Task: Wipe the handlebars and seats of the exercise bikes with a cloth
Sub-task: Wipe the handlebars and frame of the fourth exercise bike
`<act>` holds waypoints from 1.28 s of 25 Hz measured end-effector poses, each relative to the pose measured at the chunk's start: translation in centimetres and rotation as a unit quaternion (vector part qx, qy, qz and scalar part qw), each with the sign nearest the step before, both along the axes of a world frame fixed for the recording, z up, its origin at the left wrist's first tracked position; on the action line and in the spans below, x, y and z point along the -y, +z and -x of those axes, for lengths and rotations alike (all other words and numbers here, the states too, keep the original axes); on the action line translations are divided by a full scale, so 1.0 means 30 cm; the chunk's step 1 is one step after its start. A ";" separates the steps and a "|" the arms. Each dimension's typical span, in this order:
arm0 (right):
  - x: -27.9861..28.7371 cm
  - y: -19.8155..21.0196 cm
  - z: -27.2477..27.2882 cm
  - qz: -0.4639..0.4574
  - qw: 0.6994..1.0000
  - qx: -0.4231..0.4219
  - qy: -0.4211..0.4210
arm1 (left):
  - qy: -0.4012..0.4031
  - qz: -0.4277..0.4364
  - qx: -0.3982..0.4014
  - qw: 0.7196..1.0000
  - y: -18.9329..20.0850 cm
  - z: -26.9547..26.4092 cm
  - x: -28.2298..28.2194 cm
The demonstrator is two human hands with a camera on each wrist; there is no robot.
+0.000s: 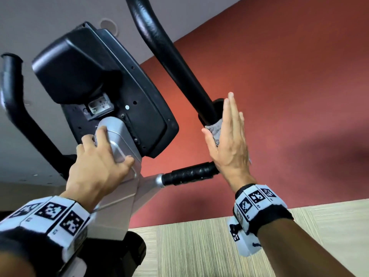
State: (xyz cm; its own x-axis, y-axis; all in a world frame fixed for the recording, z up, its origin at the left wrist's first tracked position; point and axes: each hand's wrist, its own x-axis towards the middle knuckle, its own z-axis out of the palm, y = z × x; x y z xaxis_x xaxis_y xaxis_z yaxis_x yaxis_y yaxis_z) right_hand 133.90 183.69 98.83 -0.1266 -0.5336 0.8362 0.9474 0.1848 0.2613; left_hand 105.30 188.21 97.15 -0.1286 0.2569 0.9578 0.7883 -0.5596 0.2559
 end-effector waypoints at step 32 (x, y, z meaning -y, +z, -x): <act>-0.223 -0.195 0.066 0.091 0.929 -0.243 0.265 | -0.014 -0.012 -0.009 1.000 0.009 0.007 -0.019</act>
